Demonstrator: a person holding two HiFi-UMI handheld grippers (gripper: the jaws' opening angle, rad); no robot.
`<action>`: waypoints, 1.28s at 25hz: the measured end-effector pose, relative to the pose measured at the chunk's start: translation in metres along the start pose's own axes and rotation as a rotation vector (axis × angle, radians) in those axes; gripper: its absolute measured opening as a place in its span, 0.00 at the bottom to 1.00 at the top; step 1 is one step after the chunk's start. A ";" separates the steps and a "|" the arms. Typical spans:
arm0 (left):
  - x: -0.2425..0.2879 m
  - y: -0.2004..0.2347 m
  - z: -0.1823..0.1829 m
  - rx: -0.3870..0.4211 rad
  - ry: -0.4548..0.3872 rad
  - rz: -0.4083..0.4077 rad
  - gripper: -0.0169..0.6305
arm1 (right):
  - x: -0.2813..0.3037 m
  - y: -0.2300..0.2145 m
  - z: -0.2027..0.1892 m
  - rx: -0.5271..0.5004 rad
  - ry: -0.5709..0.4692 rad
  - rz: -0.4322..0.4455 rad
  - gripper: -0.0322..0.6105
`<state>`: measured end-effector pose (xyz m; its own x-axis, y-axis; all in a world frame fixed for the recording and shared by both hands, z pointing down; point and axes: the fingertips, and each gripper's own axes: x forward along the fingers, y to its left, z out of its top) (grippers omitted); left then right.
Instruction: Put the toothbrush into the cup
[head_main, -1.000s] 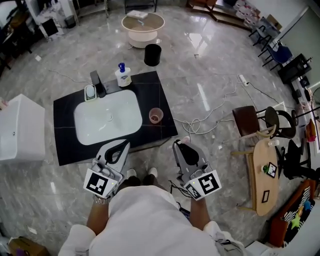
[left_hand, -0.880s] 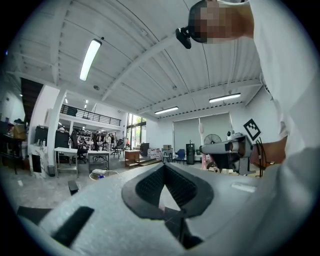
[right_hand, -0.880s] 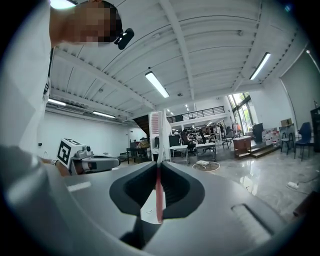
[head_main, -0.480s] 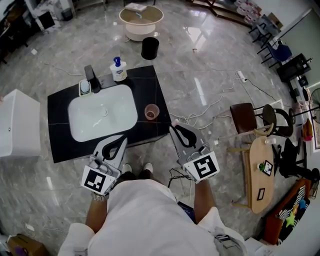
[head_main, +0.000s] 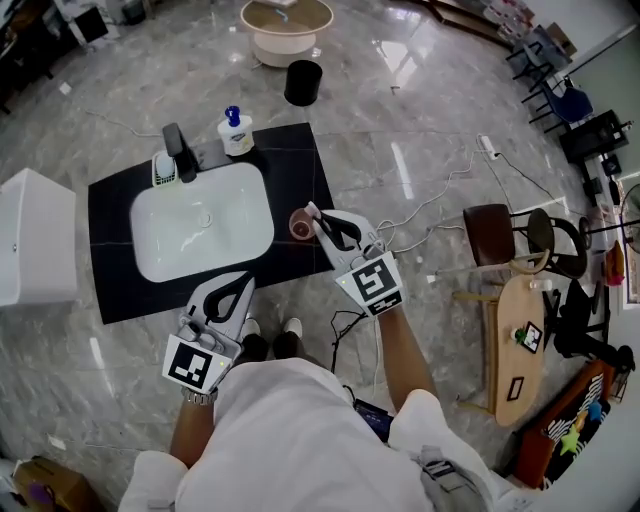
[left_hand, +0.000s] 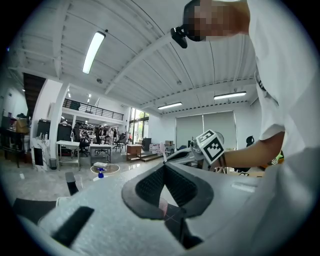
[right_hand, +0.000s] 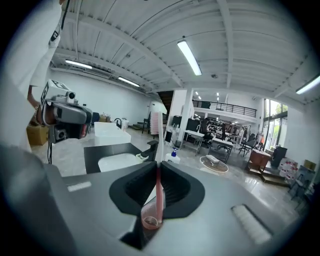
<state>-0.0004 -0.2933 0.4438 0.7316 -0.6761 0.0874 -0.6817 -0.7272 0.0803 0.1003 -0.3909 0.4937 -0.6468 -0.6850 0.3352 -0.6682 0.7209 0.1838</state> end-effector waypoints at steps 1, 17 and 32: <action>0.001 0.002 -0.002 -0.005 0.005 0.004 0.03 | 0.010 -0.001 -0.007 -0.006 0.014 0.011 0.11; -0.005 0.026 -0.017 -0.019 0.043 0.088 0.03 | 0.094 0.013 -0.095 -0.108 0.202 0.175 0.11; -0.017 0.033 -0.020 -0.014 0.057 0.141 0.03 | 0.114 0.022 -0.158 -0.080 0.356 0.241 0.11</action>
<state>-0.0352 -0.3032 0.4651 0.6270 -0.7634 0.1555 -0.7781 -0.6234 0.0771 0.0699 -0.4368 0.6825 -0.6041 -0.4276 0.6725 -0.4740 0.8712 0.1282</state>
